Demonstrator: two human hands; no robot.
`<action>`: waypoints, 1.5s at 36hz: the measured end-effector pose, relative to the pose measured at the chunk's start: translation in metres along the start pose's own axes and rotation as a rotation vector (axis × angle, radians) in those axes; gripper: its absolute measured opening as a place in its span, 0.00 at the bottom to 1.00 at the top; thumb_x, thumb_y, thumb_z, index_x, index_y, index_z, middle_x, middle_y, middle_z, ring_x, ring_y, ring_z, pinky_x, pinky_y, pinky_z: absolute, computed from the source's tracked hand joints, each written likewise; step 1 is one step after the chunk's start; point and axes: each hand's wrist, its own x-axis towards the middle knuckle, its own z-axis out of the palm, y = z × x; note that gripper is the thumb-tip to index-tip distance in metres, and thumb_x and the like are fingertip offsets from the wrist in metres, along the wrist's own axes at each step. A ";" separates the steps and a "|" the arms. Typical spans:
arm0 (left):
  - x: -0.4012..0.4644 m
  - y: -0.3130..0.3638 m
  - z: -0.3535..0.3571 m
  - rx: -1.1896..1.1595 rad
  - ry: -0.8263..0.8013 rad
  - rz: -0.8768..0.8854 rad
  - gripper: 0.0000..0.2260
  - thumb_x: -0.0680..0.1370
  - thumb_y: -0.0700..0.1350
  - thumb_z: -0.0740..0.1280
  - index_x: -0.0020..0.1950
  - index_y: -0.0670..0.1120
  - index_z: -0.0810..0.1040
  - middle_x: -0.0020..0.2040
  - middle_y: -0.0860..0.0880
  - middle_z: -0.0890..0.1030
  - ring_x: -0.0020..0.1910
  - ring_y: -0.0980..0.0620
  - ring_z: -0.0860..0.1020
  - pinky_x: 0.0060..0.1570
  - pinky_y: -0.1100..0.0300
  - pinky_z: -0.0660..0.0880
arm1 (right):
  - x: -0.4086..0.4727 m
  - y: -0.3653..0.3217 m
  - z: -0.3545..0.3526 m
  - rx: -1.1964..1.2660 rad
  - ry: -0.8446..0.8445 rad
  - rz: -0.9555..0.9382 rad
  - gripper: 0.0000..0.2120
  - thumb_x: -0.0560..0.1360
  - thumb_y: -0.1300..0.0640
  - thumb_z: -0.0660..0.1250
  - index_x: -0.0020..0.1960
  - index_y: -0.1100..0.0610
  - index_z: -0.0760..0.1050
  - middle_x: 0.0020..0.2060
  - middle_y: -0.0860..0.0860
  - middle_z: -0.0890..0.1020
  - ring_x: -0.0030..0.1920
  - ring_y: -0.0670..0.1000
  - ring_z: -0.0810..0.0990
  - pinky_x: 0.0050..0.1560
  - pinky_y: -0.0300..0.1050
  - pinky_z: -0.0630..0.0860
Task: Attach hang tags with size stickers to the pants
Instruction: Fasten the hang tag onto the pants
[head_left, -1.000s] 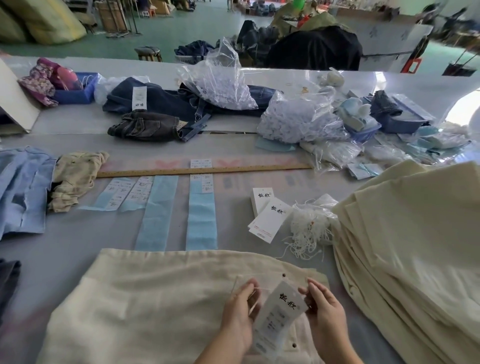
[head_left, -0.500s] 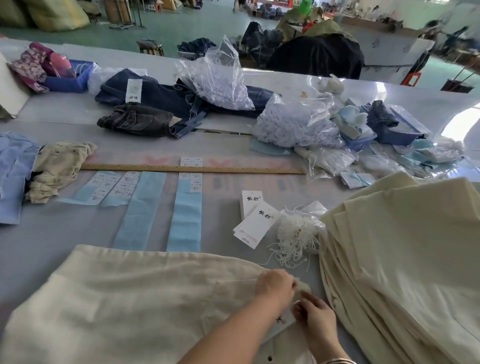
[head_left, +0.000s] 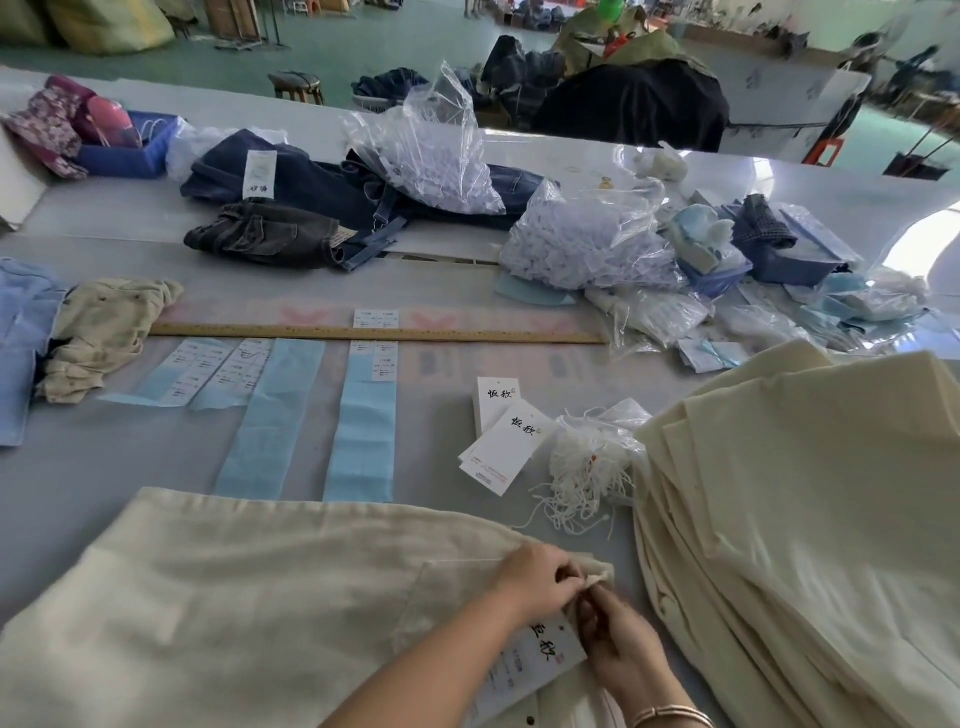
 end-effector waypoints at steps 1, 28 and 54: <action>-0.001 -0.001 -0.001 -0.022 0.007 -0.009 0.09 0.76 0.49 0.66 0.51 0.46 0.83 0.51 0.45 0.83 0.51 0.47 0.79 0.51 0.58 0.72 | 0.000 0.001 0.000 0.039 -0.017 0.034 0.09 0.78 0.66 0.60 0.42 0.64 0.75 0.21 0.54 0.77 0.19 0.45 0.73 0.18 0.31 0.67; -0.017 -0.014 -0.019 -0.078 0.298 0.064 0.09 0.77 0.52 0.67 0.47 0.47 0.82 0.45 0.52 0.83 0.46 0.54 0.79 0.52 0.58 0.72 | -0.011 0.003 -0.007 -0.787 0.013 -1.038 0.12 0.72 0.69 0.69 0.47 0.53 0.82 0.44 0.49 0.78 0.39 0.43 0.77 0.40 0.28 0.70; -0.052 -0.010 -0.027 -1.079 0.275 -0.244 0.06 0.76 0.45 0.69 0.42 0.45 0.83 0.43 0.44 0.85 0.44 0.50 0.81 0.52 0.54 0.76 | -0.030 -0.006 0.015 -1.114 -0.215 -1.087 0.08 0.72 0.58 0.72 0.43 0.45 0.83 0.35 0.33 0.81 0.41 0.38 0.78 0.39 0.28 0.71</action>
